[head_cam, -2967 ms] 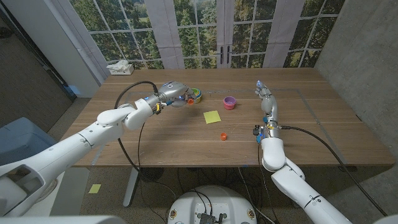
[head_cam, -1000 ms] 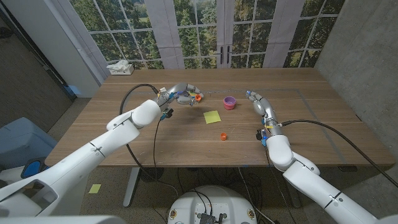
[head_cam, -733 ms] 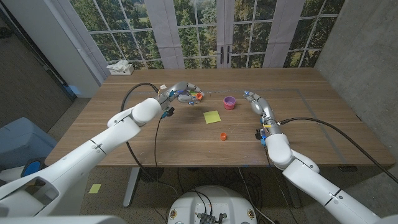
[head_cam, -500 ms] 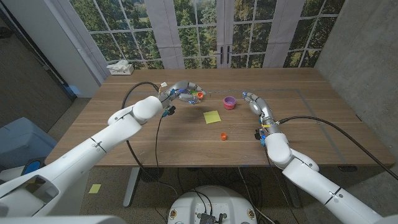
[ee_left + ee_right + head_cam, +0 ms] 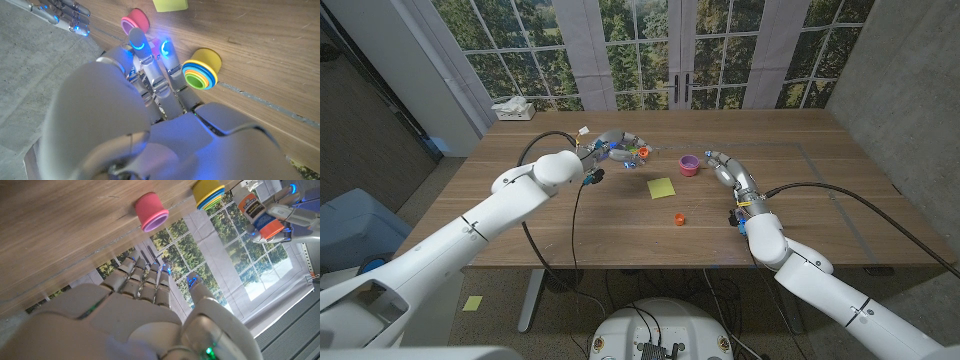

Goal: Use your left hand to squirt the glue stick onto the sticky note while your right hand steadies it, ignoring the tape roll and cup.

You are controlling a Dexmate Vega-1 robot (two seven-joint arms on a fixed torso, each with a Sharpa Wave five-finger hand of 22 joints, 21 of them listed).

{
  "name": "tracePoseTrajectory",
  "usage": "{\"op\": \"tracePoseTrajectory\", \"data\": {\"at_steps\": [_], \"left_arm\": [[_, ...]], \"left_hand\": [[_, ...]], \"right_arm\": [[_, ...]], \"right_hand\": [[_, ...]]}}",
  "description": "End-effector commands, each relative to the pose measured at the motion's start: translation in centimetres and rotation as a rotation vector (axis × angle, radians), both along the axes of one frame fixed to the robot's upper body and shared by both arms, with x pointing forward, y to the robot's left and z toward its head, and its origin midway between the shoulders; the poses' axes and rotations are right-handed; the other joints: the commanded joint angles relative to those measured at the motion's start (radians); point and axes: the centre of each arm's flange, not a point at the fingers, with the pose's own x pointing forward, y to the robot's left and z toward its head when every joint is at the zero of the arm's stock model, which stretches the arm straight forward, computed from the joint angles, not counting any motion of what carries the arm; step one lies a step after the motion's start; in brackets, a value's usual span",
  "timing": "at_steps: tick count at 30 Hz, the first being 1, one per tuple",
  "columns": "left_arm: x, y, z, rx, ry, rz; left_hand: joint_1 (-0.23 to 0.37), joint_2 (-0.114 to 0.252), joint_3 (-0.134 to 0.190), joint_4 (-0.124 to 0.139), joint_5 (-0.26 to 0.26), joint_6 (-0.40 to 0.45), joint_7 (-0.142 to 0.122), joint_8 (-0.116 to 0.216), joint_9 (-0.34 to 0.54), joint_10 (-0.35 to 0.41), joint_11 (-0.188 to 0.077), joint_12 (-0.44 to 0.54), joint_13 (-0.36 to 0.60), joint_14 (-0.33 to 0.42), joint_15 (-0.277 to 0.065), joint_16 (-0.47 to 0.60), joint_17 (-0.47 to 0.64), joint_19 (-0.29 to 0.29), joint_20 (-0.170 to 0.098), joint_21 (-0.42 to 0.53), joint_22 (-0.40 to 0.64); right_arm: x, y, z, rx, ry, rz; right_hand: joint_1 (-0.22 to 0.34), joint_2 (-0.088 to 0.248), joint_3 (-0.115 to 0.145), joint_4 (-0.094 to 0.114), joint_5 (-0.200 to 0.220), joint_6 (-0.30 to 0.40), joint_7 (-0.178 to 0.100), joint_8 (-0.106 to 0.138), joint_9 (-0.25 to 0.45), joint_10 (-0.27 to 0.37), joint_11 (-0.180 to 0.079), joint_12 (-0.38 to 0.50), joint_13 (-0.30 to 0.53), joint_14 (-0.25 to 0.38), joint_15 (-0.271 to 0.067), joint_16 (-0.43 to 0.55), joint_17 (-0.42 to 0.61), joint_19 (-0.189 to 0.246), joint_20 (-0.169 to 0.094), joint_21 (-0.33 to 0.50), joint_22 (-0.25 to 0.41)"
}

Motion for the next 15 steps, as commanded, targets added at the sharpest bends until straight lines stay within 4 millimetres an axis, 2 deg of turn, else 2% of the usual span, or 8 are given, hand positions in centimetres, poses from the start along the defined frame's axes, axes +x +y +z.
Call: {"op": "tracePoseTrajectory", "data": {"at_steps": [1, 8, 15], "left_arm": [[-0.8, -0.4, 0.3, -0.039, 0.107, -0.011], [-0.8, -0.5, 0.5, -0.061, 0.130, -0.010], [-0.2, -0.3, 0.2, -0.105, 0.208, -0.019]], "left_hand": [[0.020, 0.004, 0.010, 0.004, -0.004, 0.150, 0.155, -0.002, -0.002, 0.292, 0.096, -0.001, 0.139, 0.013, -0.004, -0.004, 0.003, 0.009, -0.143, 0.004, 0.002], [0.023, 0.004, 0.013, 0.004, -0.003, 0.148, 0.157, -0.006, -0.004, 0.295, 0.097, -0.003, 0.140, 0.016, -0.004, -0.007, 0.004, 0.017, -0.144, 0.008, 0.004], [0.023, 0.003, 0.015, 0.005, -0.002, 0.151, 0.160, -0.008, -0.007, 0.297, 0.096, -0.007, 0.139, 0.018, -0.003, -0.012, 0.003, 0.016, -0.145, 0.006, 0.002]], "right_arm": [[-0.3, 0.6, -0.1, -0.112, -0.013, -0.035], [-0.5, 1.2, -0.1, -0.188, -0.032, -0.060], [-0.4, 1.8, -0.1, -0.255, -0.040, -0.083]], "right_hand": [[0.016, 0.024, 0.010, 0.002, -0.005, -0.003, -0.012, -0.003, 0.006, -0.001, -0.003, 0.001, 0.006, -0.006, -0.096, 0.005, 0.007, 0.005, -0.072, -0.002, 0.002], [0.025, 0.024, 0.014, 0.005, -0.005, -0.008, -0.022, -0.005, 0.006, -0.003, -0.023, 0.000, 0.006, -0.019, -0.109, 0.004, 0.012, 0.000, -0.061, -0.009, 0.003], [0.032, 0.024, 0.017, 0.006, -0.005, -0.013, -0.030, -0.007, 0.006, -0.007, -0.030, -0.001, 0.006, -0.028, -0.111, 0.002, 0.014, -0.002, -0.054, -0.011, 0.003]]}}
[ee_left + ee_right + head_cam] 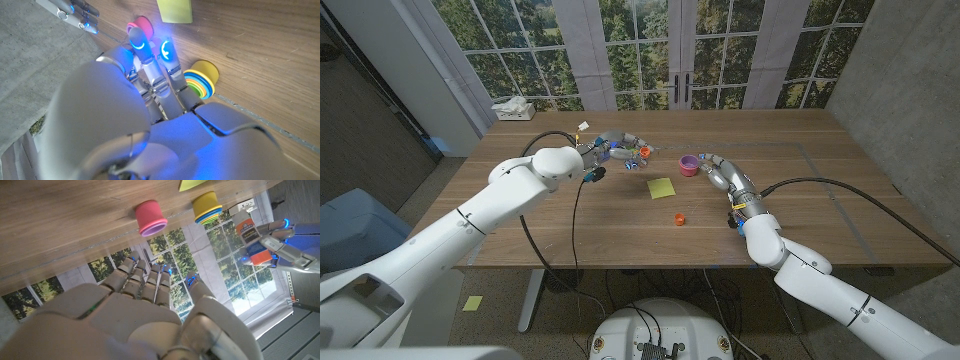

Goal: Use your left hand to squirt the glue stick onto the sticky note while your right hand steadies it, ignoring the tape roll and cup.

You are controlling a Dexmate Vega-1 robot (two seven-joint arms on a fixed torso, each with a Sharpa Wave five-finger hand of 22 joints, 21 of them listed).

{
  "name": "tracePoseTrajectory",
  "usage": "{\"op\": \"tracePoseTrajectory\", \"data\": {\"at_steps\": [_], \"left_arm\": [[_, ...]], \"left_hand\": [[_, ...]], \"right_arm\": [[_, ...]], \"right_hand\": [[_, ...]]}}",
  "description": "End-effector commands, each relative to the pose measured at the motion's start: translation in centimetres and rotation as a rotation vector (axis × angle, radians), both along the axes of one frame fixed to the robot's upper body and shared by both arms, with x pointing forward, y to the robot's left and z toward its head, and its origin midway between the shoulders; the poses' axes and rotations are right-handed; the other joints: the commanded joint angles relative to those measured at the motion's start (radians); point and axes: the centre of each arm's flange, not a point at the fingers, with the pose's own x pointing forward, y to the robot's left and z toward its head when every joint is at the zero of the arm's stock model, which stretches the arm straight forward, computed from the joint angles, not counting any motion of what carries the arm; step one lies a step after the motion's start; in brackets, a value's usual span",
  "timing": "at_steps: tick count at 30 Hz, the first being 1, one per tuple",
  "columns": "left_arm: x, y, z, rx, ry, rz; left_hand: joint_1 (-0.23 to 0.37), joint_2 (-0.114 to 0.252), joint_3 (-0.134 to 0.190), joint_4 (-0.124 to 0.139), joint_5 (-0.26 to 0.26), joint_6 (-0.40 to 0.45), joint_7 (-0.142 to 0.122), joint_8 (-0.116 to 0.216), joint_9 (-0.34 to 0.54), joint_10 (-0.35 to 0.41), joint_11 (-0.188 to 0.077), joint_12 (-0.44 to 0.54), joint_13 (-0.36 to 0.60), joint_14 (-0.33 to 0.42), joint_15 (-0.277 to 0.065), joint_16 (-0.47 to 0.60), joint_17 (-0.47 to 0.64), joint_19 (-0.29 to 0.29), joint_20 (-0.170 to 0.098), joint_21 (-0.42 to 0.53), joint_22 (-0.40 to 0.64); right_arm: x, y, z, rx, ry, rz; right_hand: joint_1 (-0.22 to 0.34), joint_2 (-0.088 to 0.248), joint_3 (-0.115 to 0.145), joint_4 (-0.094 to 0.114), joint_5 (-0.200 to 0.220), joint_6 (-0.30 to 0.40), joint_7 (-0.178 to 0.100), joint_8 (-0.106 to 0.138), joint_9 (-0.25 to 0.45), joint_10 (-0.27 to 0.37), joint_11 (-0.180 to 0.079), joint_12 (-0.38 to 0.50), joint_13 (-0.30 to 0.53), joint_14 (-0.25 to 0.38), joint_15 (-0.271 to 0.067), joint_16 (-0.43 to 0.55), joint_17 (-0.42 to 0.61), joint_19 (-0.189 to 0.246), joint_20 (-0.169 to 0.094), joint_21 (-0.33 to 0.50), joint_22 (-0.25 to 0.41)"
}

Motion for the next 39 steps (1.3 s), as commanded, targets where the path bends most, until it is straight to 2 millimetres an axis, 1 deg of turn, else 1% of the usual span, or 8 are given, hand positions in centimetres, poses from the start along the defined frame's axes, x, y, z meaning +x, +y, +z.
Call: {"op": "tracePoseTrajectory", "data": {"at_steps": [1, 7, 11, 19, 24, 31, 38, 39], "left_arm": [[0.4, 0.1, -0.2, -0.065, 0.110, -0.012], [0.8, 0.3, -0.2, -0.105, 0.156, -0.014], [1.0, 0.4, -0.1, -0.126, 0.182, -0.008], [1.2, 0.5, 1.0, -0.121, 0.209, 0.018], [1.4, 0.5, 1.5, -0.101, 0.231, 0.036], [1.6, 0.3, 2.0, -0.076, 0.280, 0.051], [1.6, 0.1, 2.4, -0.060, 0.323, 0.067], [1.6, 0.1, 2.4, -0.065, 0.329, 0.068]], "left_hand": [[0.017, 0.009, 0.015, 0.005, 0.000, 0.147, 0.149, -0.005, 0.002, 0.286, 0.085, 0.004, 0.140, 0.011, -0.003, -0.005, 0.003, 0.009, -0.145, 0.002, 0.002], [0.018, 0.009, 0.017, 0.005, 0.001, 0.146, 0.153, -0.009, 0.000, 0.285, 0.087, 0.000, 0.141, 0.011, -0.003, -0.009, 0.004, 0.010, -0.145, 0.003, 0.002], [0.019, 0.009, 0.018, 0.004, 0.001, 0.142, 0.156, -0.012, -0.001, 0.285, 0.090, -0.001, 0.141, 0.013, -0.003, -0.009, 0.006, 0.011, -0.145, 0.002, 0.000], [0.023, 0.011, 0.023, 0.003, 0.004, 0.143, 0.165, -0.017, -0.004, 0.284, 0.096, -0.007, 0.138, 0.012, -0.003, -0.015, 0.005, 0.018, -0.145, 0.004, 0.001], [0.025, 0.010, 0.025, 0.002, 0.006, 0.143, 0.167, -0.021, -0.006, 0.282, 0.101, -0.011, 0.137, 0.013, -0.003, -0.018, 0.004, 0.021, -0.145, 0.005, 0.001], [0.028, 0.008, 0.027, 0.001, 0.009, 0.144, 0.173, -0.026, -0.008, 0.284, 0.101, -0.013, 0.135, 0.015, -0.004, -0.020, 0.004, 0.025, -0.144, 0.004, -0.001], [0.031, 0.004, 0.029, -0.001, 0.012, 0.150, 0.178, -0.031, -0.011, 0.286, 0.103, -0.018, 0.129, 0.016, -0.004, -0.027, -0.001, 0.031, -0.145, 0.004, -0.002], [0.031, 0.003, 0.029, -0.001, 0.013, 0.151, 0.178, -0.033, -0.011, 0.287, 0.108, -0.019, 0.127, 0.018, -0.004, -0.026, 0.001, 0.031, -0.144, 0.003, -0.003]], "right_arm": [[0.0, 1.0, 0.0, -0.119, -0.019, -0.044], [0.1, 1.7, 0.2, -0.175, -0.029, -0.054], [0.1, 2.2, 0.4, -0.213, -0.035, -0.059], [0.2, 3.1, 0.7, -0.278, -0.035, -0.059], [0.4, 3.5, 0.7, -0.303, -0.032, -0.051], [0.5, 3.9, 0.7, -0.333, -0.031, -0.044], [0.7, 4.6, 0.3, -0.385, -0.017, -0.032], [0.7, 4.7, 0.3, -0.393, -0.016, -0.031]], "right_hand": [[0.008, 0.023, 0.009, -0.002, -0.001, -0.001, -0.009, -0.004, 0.001, 0.004, -0.009, -0.002, 0.001, -0.005, -0.106, 0.002, 0.005, -0.002, -0.054, -0.004, 0.003], [0.016, 0.020, 0.012, -0.006, 0.000, -0.006, -0.015, -0.006, 0.001, -0.002, -0.013, -0.004, 0.002, -0.008, -0.111, 0.001, 0.005, -0.002, -0.055, -0.006, 0.004], [0.032, 0.020, 0.020, -0.016, 0.003, -0.009, -0.020, -0.006, 0.001, -0.006, -0.020, -0.005, 0.002, -0.017, -0.116, -0.002, 0.003, -0.004, -0.058, -0.009, 0.004], [0.051, 0.021, 0.027, -0.025, 0.004, -0.009, -0.028, -0.005, 0.001, -0.010, -0.032, -0.005, 0.002, -0.024, -0.129, -0.004, 0.003, -0.008, -0.059, -0.013, 0.004], [0.061, 0.024, 0.031, -0.025, 0.005, -0.008, -0.036, -0.005, 0.001, -0.011, -0.044, -0.005, 0.002, -0.030, -0.138, -0.005, 0.004, -0.011, -0.058, -0.016, 0.005], [0.067, 0.026, 0.033, -0.023, 0.005, -0.008, -0.042, -0.005, 0.001, -0.010, -0.046, -0.004, 0.003, -0.033, -0.141, -0.005, 0.006, -0.014, -0.057, -0.018, 0.005], [0.074, 0.030, 0.037, -0.018, 0.005, -0.006, -0.049, -0.004, 0.001, -0.010, -0.054, -0.003, 0.003, -0.035, -0.146, -0.004, 0.008, -0.016, -0.058, -0.020, 0.005], [0.076, 0.031, 0.038, -0.017, 0.005, -0.004, -0.051, -0.003, 0.001, -0.008, -0.057, -0.002, 0.003, -0.036, -0.147, -0.003, 0.009, -0.016, -0.058, -0.020, 0.005]]}}
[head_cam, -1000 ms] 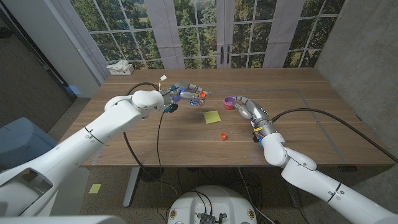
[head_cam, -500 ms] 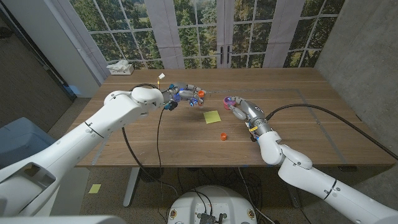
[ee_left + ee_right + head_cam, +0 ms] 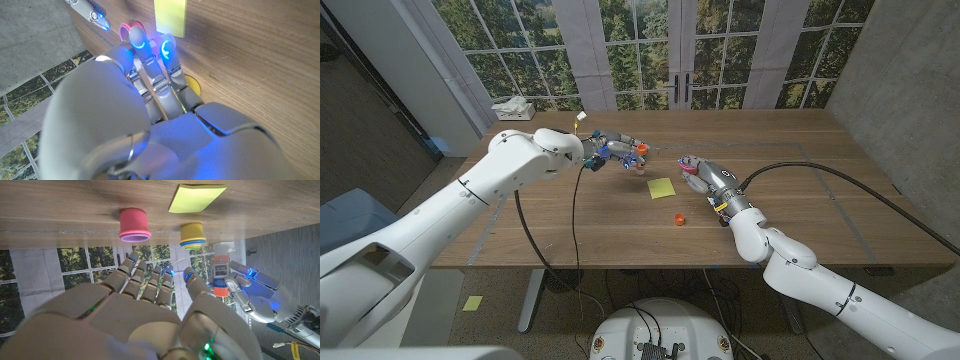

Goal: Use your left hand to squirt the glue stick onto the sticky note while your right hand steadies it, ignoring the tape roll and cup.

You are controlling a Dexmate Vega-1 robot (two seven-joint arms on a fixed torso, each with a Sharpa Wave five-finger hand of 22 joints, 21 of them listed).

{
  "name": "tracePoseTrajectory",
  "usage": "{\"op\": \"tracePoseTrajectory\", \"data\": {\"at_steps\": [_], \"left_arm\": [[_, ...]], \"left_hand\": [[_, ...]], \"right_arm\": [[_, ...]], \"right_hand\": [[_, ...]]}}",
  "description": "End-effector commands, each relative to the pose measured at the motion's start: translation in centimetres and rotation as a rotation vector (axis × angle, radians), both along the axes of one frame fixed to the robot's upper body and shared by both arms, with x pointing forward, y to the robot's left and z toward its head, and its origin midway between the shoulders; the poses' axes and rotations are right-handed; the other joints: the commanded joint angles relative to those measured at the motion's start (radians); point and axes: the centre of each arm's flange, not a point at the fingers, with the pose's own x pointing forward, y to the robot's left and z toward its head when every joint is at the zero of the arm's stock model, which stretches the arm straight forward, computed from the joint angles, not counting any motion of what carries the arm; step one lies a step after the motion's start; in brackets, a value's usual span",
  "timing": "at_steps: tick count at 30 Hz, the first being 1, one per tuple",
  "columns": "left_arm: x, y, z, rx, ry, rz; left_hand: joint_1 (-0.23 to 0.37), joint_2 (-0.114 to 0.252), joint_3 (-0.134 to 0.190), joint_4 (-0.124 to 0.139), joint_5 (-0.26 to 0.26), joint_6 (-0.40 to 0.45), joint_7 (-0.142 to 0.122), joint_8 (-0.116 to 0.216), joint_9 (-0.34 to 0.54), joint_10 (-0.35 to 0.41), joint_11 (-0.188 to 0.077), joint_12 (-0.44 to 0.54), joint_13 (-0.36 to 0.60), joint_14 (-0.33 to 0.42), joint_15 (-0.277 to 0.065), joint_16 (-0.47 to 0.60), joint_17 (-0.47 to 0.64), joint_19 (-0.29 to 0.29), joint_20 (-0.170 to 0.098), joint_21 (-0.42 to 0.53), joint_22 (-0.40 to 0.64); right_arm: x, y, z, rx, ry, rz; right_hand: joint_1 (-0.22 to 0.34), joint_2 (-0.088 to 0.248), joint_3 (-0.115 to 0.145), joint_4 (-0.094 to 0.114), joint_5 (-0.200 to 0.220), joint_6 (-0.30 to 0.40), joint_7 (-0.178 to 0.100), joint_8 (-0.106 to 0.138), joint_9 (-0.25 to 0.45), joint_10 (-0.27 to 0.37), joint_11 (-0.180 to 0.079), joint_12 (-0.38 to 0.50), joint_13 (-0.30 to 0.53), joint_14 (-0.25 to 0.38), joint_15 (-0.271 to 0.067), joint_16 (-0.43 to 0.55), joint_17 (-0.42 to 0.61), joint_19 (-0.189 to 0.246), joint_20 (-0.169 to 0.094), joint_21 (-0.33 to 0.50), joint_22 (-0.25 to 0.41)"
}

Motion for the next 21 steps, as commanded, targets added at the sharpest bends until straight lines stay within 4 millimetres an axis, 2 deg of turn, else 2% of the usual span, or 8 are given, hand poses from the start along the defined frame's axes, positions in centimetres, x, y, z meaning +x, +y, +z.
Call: {"op": "tracePoseTrajectory", "data": {"at_steps": [1, 8, 21], "left_arm": [[0.1, -0.3, 0.7, 0.025, 0.082, 0.016], [0.1, -0.6, 1.4, 0.044, 0.099, 0.019], [0.9, -0.9, 2.0, 0.073, 0.176, 0.011]], "left_hand": [[0.026, 0.008, 0.010, 0.001, 0.008, 0.146, 0.157, -0.004, -0.002, 0.268, 0.090, -0.001, 0.125, 0.006, -0.009, -0.005, -0.002, 0.012, -0.142, 0.003, 0.002], [0.028, 0.004, 0.012, 0.003, 0.011, 0.145, 0.160, -0.014, -0.005, 0.269, 0.094, -0.005, 0.119, 0.007, -0.010, -0.012, -0.007, 0.015, -0.142, 0.001, -0.001], [0.029, 0.002, 0.013, 0.003, 0.014, 0.149, 0.165, -0.027, -0.010, 0.267, 0.095, -0.010, 0.117, 0.008, -0.010, -0.022, -0.013, 0.017, -0.141, -0.001, -0.003]], "right_arm": [[0.3, 1.0, -0.4, -0.081, 0.022, 0.017], [0.3, 1.6, -0.6, -0.126, 0.030, 0.020], [-0.1, 2.0, -1.1, -0.166, 0.036, 0.028]], "right_hand": [[0.002, 0.006, 0.012, 0.004, 0.005, 0.010, -0.014, 0.001, 0.002, 0.006, -0.012, 0.002, 0.004, -0.001, -0.154, 0.001, 0.004, -0.003, -0.061, -0.005, 0.006], [0.008, 0.010, 0.018, 0.017, 0.005, 0.015, -0.027, 0.003, 0.002, 0.011, -0.028, 0.004, 0.004, -0.008, -0.162, 0.002, 0.009, -0.006, -0.064, -0.007, 0.006], [0.015, 0.011, 0.025, 0.031, 0.005, 0.017, -0.035, 0.003, 0.003, 0.014, -0.035, 0.005, 0.005, -0.014, -0.167, 0.004, 0.014, -0.010, -0.067, -0.009, 0.007]]}}
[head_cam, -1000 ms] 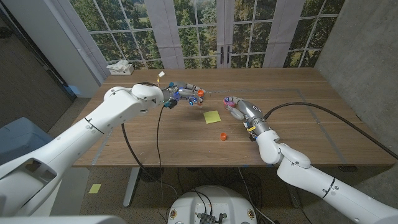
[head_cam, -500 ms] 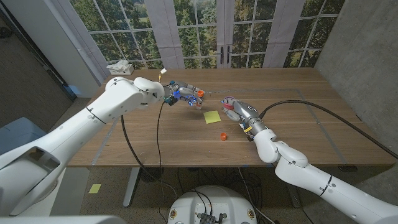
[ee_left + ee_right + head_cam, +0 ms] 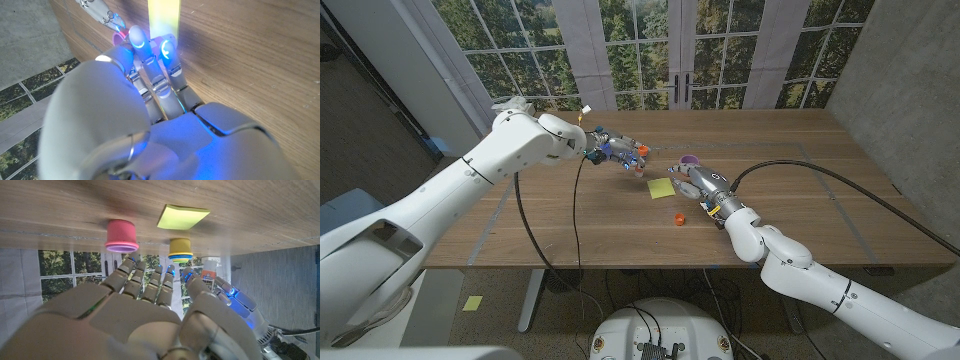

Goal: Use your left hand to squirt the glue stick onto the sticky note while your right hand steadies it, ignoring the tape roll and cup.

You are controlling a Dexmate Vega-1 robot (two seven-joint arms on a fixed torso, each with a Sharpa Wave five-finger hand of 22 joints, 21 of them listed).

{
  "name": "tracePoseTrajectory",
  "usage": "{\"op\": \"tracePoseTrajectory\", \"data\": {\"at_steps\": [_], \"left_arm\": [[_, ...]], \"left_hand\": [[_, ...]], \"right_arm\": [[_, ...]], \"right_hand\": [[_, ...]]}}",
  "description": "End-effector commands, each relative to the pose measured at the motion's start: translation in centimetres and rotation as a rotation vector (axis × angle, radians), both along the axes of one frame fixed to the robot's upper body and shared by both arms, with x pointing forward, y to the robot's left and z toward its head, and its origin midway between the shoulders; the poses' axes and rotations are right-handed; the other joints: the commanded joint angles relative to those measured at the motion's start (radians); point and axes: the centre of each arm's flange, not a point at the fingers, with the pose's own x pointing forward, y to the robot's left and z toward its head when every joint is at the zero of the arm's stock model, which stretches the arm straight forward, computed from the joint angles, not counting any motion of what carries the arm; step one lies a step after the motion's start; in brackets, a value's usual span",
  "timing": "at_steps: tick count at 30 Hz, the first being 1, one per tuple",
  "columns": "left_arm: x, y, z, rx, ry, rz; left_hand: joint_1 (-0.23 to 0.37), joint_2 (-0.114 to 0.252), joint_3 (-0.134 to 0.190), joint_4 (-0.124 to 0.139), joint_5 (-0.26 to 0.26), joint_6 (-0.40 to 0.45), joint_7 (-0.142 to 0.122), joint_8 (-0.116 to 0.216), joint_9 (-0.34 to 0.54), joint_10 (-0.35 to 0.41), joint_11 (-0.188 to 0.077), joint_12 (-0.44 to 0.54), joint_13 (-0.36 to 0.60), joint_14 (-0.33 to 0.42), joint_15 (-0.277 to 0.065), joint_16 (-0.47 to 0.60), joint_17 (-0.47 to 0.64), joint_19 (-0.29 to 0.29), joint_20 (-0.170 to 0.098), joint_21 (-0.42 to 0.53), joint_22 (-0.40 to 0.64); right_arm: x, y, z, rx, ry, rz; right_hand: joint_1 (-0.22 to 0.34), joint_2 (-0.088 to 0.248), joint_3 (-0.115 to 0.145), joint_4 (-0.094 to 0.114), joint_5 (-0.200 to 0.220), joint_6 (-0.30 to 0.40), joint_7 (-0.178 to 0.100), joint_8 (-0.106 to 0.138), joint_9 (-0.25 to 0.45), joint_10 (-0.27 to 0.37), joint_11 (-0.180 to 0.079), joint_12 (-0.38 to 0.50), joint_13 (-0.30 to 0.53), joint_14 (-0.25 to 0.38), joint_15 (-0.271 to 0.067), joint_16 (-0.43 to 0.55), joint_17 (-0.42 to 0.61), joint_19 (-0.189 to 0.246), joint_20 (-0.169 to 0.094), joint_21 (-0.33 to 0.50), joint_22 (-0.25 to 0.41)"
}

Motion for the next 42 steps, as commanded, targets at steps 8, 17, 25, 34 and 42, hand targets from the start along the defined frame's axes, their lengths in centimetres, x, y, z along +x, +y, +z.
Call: {"op": "tracePoseTrajectory", "data": {"at_steps": [8, 17, 25, 34, 42], "left_arm": [[0.8, -0.3, 1.1, 0.046, 0.085, -0.005], [1.4, -0.3, 1.2, 0.063, 0.066, -0.015], [1.7, -0.5, 1.3, 0.064, 0.029, -0.015], [1.6, -0.6, 1.4, 0.066, 0.023, -0.020], [1.8, -0.7, 1.2, 0.065, 0.044, -0.022]], "left_hand": [[0.024, 0.006, 0.012, 0.002, 0.006, 0.150, 0.164, -0.011, -0.003, 0.263, 0.094, 0.000, 0.118, 0.003, -0.007, -0.010, -0.002, 0.008, -0.134, -0.001, 0.002], [0.022, 0.006, 0.013, 0.004, 0.006, 0.149, 0.162, -0.019, -0.004, 0.261, 0.094, -0.001, 0.119, -0.001, -0.007, -0.017, -0.005, 0.004, -0.135, -0.002, 0.002], [0.021, 0.009, 0.013, 0.005, 0.005, 0.150, 0.159, -0.024, -0.005, 0.259, 0.094, -0.004, 0.119, -0.003, -0.007, -0.022, -0.006, 0.002, -0.134, -0.003, 0.001], [0.020, 0.010, 0.013, 0.005, 0.005, 0.151, 0.158, -0.029, -0.005, 0.260, 0.092, -0.005, 0.120, -0.004, -0.007, -0.027, -0.008, 0.001, -0.135, -0.003, -0.001], [0.021, 0.009, 0.013, 0.004, 0.005, 0.154, 0.159, -0.033, -0.004, 0.264, 0.093, -0.007, 0.118, 0.000, -0.007, -0.026, -0.005, 0.001, -0.135, -0.003, -0.001]], "right_arm": [[-0.5, 0.9, -0.6, -0.071, 0.009, 0.012], [-0.4, 1.4, -1.0, -0.099, 0.027, 0.019], [-0.2, 1.7, -1.4, -0.127, 0.033, 0.001], [0.5, 1.7, -1.4, -0.147, 0.051, -0.013], [1.3, 1.8, -1.7, -0.166, 0.074, -0.026]], "right_hand": [[0.016, 0.005, 0.004, 0.012, 0.005, 0.003, -0.005, 0.002, 0.003, 0.000, -0.012, 0.004, 0.005, -0.008, -0.160, 0.005, 0.008, -0.007, -0.071, -0.002, 0.002], [0.021, 0.004, 0.007, 0.017, 0.005, 0.005, -0.008, 0.003, 0.003, 0.003, -0.015, 0.005, 0.005, -0.009, -0.161, 0.007, 0.009, -0.008, -0.071, -0.002, 0.003], [0.028, -0.002, 0.008, 0.020, 0.005, 0.010, -0.008, 0.004, 0.003, 0.014, -0.009, 0.009, 0.006, -0.011, -0.157, 0.008, 0.011, -0.008, -0.070, -0.003, 0.002], [-0.081, -0.049, -0.097, 0.091, -0.017, 0.024, 0.032, 0.005, 0.005, 0.016, 0.032, 0.007, 0.006, -0.011, -0.126, 0.021, 0.026, -0.001, -0.040, -0.002, 0.002], [-0.134, -0.036, -0.130, 0.129, -0.011, 0.067, 0.049, 0.017, 0.004, 0.045, 0.038, 0.016, 0.005, -0.011, -0.126, 0.025, 0.034, -0.003, -0.034, -0.005, 0.002]]}}
